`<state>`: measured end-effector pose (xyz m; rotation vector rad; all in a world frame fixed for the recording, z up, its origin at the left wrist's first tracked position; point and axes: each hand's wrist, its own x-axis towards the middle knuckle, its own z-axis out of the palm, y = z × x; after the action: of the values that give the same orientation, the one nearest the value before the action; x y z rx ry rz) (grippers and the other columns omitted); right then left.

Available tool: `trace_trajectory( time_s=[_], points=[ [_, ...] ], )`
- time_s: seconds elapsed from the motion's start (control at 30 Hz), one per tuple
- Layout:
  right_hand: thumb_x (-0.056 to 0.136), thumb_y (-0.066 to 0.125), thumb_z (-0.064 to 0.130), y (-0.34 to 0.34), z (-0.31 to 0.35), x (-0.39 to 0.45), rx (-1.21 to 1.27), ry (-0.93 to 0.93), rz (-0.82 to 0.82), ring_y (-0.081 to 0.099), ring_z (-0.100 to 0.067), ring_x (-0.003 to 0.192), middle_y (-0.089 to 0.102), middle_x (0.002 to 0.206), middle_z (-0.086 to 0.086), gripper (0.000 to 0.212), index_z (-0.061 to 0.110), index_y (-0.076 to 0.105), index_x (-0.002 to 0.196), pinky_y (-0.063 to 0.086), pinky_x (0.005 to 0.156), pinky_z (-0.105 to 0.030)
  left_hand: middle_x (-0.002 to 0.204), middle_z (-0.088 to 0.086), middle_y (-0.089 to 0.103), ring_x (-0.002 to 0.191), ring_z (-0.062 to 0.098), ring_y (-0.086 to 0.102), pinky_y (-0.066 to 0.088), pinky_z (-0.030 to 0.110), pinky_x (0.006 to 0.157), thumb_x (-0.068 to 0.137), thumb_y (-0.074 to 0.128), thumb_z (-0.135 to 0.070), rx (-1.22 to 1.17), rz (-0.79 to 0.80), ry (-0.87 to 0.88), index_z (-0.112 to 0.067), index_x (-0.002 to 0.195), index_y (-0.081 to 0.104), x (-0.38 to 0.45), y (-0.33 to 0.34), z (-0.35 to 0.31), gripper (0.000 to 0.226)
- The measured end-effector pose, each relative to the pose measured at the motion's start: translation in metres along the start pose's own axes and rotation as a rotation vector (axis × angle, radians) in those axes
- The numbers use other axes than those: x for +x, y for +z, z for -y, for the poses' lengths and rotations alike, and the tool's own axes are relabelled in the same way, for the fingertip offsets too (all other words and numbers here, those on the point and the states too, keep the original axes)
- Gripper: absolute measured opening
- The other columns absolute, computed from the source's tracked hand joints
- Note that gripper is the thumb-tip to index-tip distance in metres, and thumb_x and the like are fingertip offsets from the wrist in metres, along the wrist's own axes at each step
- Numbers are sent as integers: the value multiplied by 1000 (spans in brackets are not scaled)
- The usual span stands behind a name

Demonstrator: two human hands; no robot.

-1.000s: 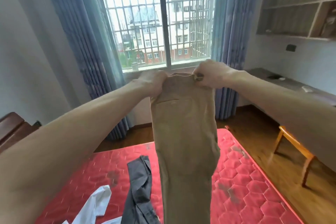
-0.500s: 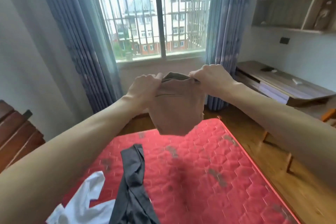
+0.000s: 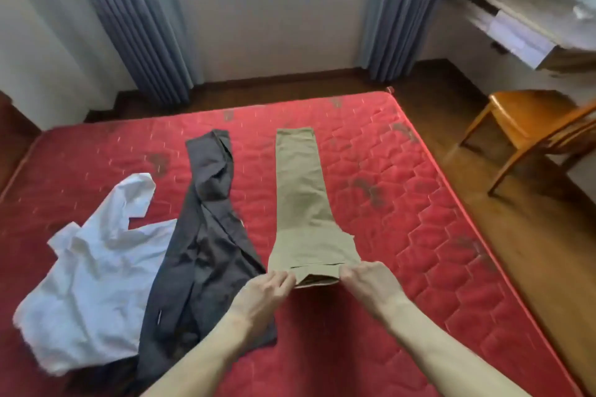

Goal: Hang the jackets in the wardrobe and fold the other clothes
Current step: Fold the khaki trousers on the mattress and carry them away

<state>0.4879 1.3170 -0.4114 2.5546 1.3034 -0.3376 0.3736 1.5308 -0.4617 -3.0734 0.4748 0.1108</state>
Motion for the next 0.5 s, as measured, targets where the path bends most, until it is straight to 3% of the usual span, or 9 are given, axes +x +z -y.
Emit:
trace_trajectory(
  time_s=[0.03, 0.07, 0.1, 0.2, 0.27, 0.33, 0.37, 0.43, 0.5],
  points=[
    [37, 100, 12, 31, 12, -7, 17, -18, 14, 66, -14, 41, 64, 50, 1, 38, 17, 68, 56, 44, 36, -24, 75, -10, 66, 64, 7, 67, 54, 20, 58, 50, 86, -17, -20, 3, 3, -20, 86, 76, -10, 26, -14, 38],
    [29, 102, 14, 61, 23, -14, 76, 10, 26, 62, -13, 36, 60, 45, 3, 44, 18, 64, 50, 40, 32, -23, 71, -10, 65, 61, 7, 65, 52, 20, 55, 54, 83, -18, -35, -7, 1, -20, 81, 76, -18, 47, -27, 29],
    [34, 102, 15, 90, 34, -24, 77, 14, 42, 64, -13, 40, 62, 49, 3, 41, 18, 66, 54, 42, 35, -24, 67, -9, 63, 57, 7, 64, 51, 21, 52, 62, 73, -16, -63, -10, 12, -19, 77, 75, -27, 68, -41, 15],
    [73, 85, 7, 156, 57, -48, 102, -15, 142, 77, -23, 74, 75, 83, -3, 21, 17, 73, 87, 57, 59, -34, 65, -9, 60, 57, 8, 62, 49, 22, 48, 69, 43, -17, -122, 63, 7, -21, 73, 71, -54, 126, -80, 29],
    [69, 86, 4, 192, 74, -64, 133, 11, 184, 76, -25, 73, 73, 80, -7, 25, 15, 72, 85, 56, 58, -35, 67, -11, 61, 59, 8, 63, 49, 23, 48, 72, 50, -21, -169, 128, 14, -23, 73, 70, -71, 160, -102, 20],
    [34, 100, 9, 226, 91, -80, 165, 27, 163, 65, -20, 45, 61, 53, -4, 42, 14, 66, 59, 45, 38, -27, 70, -12, 62, 63, 8, 64, 49, 22, 50, 73, 57, -24, -209, 172, 20, -24, 74, 70, -84, 191, -122, 12],
    [24, 101, 10, 240, 99, -86, 188, 69, 162, 61, -18, 41, 57, 49, -2, 47, 15, 64, 53, 42, 35, -25, 72, -12, 62, 64, 8, 64, 49, 22, 51, 71, 64, -25, -222, 189, 14, -24, 75, 70, -89, 206, -132, 7],
    [20, 99, 10, 278, 115, -101, 161, 106, 142, 61, -20, 46, 59, 54, -2, 48, 14, 67, 56, 44, 36, -27, 79, -11, 66, 68, 9, 66, 52, 22, 56, 57, 85, -24, -292, 264, -30, -23, 83, 73, -102, 238, -151, 29],
    [25, 96, 12, 307, 125, -115, 186, 121, 178, 69, -22, 64, 70, 73, -6, 54, 13, 77, 75, 52, 42, -30, 89, -9, 71, 75, 10, 70, 55, 19, 63, 43, 95, -24, -363, 352, -113, -20, 98, 78, -114, 260, -168, 57]
  ],
)
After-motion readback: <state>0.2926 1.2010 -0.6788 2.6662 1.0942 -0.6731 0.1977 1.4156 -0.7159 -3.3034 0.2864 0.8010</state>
